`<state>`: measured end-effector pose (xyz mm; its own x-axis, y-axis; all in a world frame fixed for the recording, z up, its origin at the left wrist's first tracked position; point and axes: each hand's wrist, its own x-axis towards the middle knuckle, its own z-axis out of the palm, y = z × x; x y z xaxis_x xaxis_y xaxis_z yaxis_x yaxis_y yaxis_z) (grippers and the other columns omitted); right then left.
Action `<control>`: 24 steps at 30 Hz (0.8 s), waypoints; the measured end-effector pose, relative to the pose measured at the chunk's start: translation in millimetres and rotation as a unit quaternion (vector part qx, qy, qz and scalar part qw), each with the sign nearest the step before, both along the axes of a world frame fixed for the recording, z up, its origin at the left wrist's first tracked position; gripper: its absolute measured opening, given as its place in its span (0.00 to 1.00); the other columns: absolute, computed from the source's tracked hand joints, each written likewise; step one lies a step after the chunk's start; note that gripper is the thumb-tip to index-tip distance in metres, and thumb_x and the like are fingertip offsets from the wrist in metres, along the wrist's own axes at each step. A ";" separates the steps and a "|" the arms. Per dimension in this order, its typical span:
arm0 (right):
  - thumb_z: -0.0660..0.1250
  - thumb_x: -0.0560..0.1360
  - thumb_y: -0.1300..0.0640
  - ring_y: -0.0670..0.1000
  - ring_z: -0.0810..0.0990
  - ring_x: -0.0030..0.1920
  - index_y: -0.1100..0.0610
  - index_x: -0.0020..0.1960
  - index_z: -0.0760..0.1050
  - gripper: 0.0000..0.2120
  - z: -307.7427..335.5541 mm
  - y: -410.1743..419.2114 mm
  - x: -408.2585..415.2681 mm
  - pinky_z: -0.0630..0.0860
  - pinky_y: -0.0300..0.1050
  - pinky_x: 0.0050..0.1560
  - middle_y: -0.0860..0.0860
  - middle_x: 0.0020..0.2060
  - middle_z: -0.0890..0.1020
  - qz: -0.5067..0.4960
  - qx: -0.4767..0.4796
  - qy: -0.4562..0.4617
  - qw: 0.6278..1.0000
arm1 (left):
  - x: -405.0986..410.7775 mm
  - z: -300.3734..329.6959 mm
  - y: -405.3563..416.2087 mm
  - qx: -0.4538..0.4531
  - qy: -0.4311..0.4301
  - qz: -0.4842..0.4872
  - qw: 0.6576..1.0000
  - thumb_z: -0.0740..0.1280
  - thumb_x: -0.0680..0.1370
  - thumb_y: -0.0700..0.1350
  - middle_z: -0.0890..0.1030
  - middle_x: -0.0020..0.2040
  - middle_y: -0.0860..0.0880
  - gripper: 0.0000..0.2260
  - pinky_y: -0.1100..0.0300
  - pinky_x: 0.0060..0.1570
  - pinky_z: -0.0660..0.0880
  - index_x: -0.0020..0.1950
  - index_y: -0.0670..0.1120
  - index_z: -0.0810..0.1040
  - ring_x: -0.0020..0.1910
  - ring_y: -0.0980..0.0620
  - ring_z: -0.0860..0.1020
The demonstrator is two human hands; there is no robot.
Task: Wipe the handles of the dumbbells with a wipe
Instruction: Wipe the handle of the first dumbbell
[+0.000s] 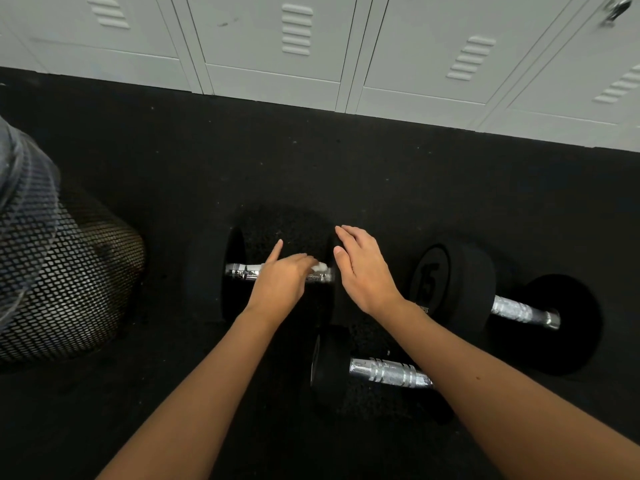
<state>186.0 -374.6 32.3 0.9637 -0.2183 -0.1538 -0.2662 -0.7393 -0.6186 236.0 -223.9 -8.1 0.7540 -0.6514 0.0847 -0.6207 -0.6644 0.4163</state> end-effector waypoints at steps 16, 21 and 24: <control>0.53 0.81 0.53 0.46 0.57 0.72 0.56 0.73 0.60 0.21 1.1 0.2 -1.2 0.56 0.38 0.69 0.49 0.71 0.64 0.005 0.005 0.005 1.000 | 2.5 -3.4 11.5 -0.018 0.004 -0.074 0.997 0.68 0.74 0.36 0.82 0.56 0.47 0.12 0.52 0.70 0.57 0.56 0.43 0.80 0.57 0.52 0.79; 0.53 0.81 0.53 0.46 0.58 0.72 0.57 0.73 0.61 0.21 0.7 0.7 -1.3 0.56 0.39 0.69 0.49 0.70 0.64 0.006 0.003 0.000 1.000 | 12.0 7.0 -13.8 0.026 0.074 -0.028 0.997 0.60 0.79 0.41 0.81 0.55 0.51 0.11 0.59 0.73 0.49 0.60 0.46 0.77 0.56 0.56 0.77; 0.53 0.81 0.53 0.46 0.57 0.72 0.57 0.73 0.61 0.21 1.3 -0.1 -1.7 0.58 0.41 0.71 0.49 0.70 0.64 0.007 0.000 0.000 1.000 | 5.8 4.4 -2.2 -0.006 0.058 -0.057 0.997 0.61 0.79 0.41 0.80 0.57 0.50 0.11 0.60 0.72 0.49 0.60 0.44 0.77 0.57 0.56 0.77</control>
